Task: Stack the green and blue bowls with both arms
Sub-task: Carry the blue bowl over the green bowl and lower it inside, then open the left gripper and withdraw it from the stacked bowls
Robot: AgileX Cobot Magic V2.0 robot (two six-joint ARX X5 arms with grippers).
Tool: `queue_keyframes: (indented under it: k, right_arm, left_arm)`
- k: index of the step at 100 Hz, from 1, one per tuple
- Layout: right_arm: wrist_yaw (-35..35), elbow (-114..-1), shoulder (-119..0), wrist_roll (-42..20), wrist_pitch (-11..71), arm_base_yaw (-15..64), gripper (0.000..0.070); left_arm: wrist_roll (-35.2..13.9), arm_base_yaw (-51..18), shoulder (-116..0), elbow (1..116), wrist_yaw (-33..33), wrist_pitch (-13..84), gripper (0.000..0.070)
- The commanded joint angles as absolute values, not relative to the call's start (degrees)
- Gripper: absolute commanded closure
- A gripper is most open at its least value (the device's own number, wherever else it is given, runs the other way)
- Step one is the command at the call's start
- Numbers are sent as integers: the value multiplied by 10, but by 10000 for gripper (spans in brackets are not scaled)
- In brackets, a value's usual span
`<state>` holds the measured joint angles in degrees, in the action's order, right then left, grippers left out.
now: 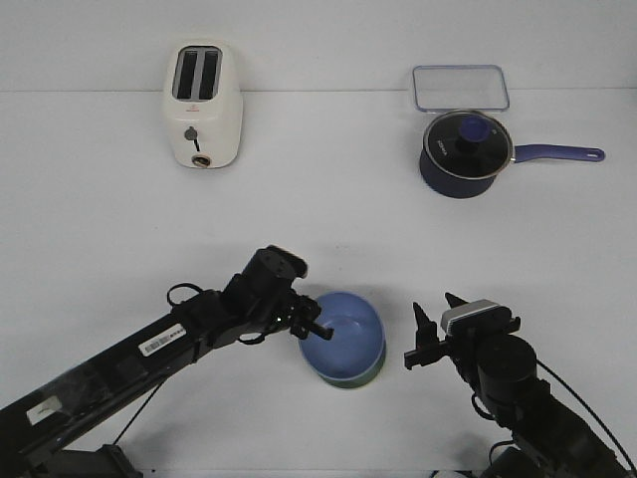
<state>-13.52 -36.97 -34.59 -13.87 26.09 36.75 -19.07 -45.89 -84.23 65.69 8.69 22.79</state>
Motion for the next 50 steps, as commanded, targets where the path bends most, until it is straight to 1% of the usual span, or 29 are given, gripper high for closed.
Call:
queue_keyframes:
  k: [1,12,16,19,27,29,32,43,50]
  right_arm:
    - [-136,-374,-348,-136,254,372,315]
    - [-136,-374,-348,-136,254,372,315]
    - [-136,-374,-348,-136,254,372,314]
    - [-136,-374,-348,-136,254,372,314]
    - [-136,-374,-348,-136,254,372,314]
    - [-136,-374,-348,-136,254,372,314]
    - [-136,-374,-348,-136,254,372,314]
    - [-136,-374,-348,-135,254,372,314]
    - [-136,-374,-348,-133,254,372,314]
  left_arm:
    - [-203,-473,-865,666,79,220,690]
    - [-203,-484,-883,666,70,213,681]
    - [-203,-485,-885,666,70,211,658]
    - [-205,-485,-886,666,70,209,607]
    - [-206,-485,-883,666,70,205,427]
    - [-206,-485,-882,666,70,204,390]
    - [-206,-484,-879,666,70,205,353]
    - [-188,-480,-854,666,57,207,349]
    - [-173,-476,-822,666,32,210,349]
